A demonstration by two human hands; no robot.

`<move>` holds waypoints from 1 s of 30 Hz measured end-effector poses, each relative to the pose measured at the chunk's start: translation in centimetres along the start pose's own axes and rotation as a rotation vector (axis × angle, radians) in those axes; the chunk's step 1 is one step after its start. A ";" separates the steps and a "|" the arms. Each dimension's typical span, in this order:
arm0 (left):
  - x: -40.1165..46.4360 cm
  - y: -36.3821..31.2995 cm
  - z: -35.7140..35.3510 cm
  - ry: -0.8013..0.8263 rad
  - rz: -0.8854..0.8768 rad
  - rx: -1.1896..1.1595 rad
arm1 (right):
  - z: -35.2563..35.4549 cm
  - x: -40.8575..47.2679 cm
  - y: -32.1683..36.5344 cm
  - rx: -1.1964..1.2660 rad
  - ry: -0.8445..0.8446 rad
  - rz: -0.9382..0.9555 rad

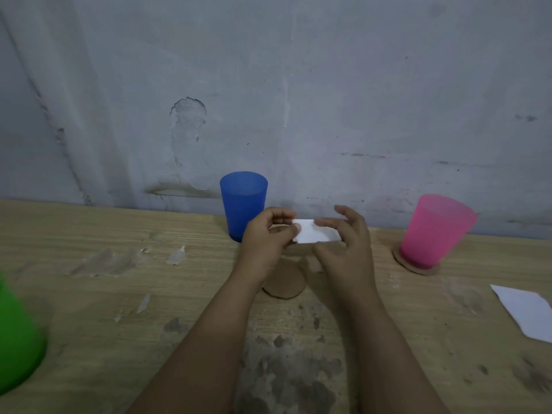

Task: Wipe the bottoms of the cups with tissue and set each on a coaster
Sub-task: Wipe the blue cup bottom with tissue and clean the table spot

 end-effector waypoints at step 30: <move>-7.1 0.0 3.1 0.169 -0.040 1.223 | 0.4 3.0 -0.6 -0.473 -0.101 -0.191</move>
Point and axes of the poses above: each hand's wrist, its own x-axis towards the middle knuckle, its own z-axis out of the back of the hand, y = z × x, the point moved 6 cm from there along x, towards the middle knuckle, and after that the axes turned 13 degrees about y, right-handed, at the moved point
